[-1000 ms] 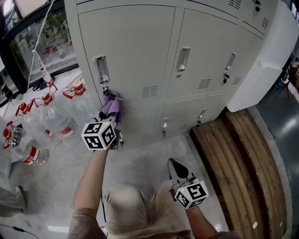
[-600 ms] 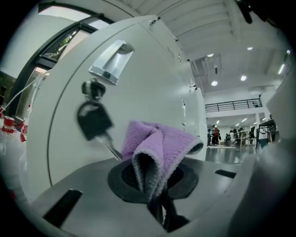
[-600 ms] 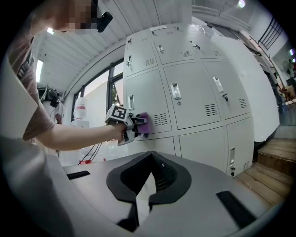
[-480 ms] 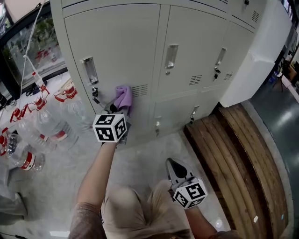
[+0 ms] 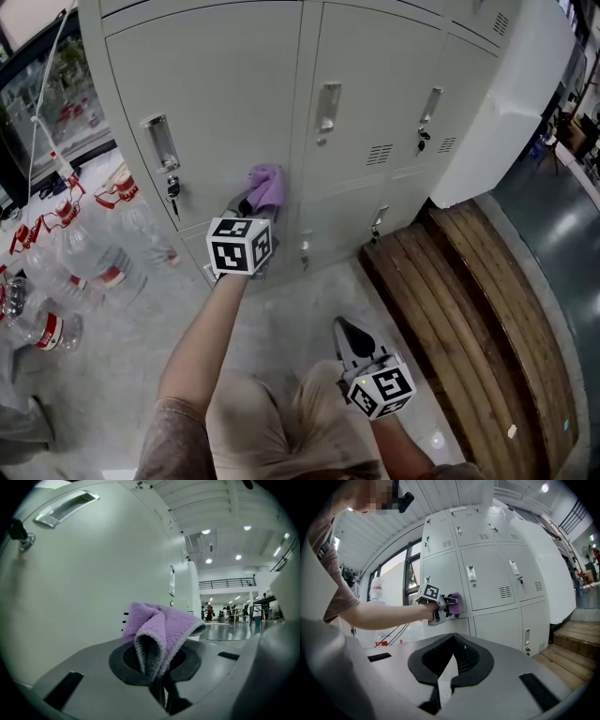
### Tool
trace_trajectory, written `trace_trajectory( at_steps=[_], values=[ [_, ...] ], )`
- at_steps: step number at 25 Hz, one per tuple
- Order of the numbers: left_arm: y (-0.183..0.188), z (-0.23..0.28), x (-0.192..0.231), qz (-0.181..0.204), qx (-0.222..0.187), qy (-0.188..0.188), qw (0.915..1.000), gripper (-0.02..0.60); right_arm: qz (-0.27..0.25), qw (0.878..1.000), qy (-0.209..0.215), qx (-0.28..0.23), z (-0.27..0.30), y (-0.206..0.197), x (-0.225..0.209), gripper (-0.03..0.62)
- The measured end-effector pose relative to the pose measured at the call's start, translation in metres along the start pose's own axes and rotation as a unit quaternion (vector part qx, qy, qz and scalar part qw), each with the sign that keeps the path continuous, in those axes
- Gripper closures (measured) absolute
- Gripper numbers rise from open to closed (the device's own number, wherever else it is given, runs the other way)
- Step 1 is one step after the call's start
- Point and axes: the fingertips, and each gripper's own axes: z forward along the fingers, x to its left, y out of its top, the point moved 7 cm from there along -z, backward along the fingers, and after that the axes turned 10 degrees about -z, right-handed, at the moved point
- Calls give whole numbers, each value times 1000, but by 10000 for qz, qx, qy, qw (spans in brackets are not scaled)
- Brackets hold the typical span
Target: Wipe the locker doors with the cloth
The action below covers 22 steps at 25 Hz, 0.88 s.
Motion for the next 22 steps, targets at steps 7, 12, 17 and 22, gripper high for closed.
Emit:
trace_trajectory(
  at_steps=[7,12,17,22],
  values=[
    [-11,25,-18,-69,201,-271,9994,543,-44,9999,-128,71,-6,1,-4,597],
    [-23,37,-30,-297,325,-566,9974,543,-70,9996,-253,98,-12,0,-10,597],
    [-32,34,-38,-370,470,-1006,9931,543,-69,9996,-272,96,-12,-1,-12,597],
    [-26,15,-42,-646,448,-1299,9884,543,-42,9998,-175,52,-5,0,-8,597]
  ],
)
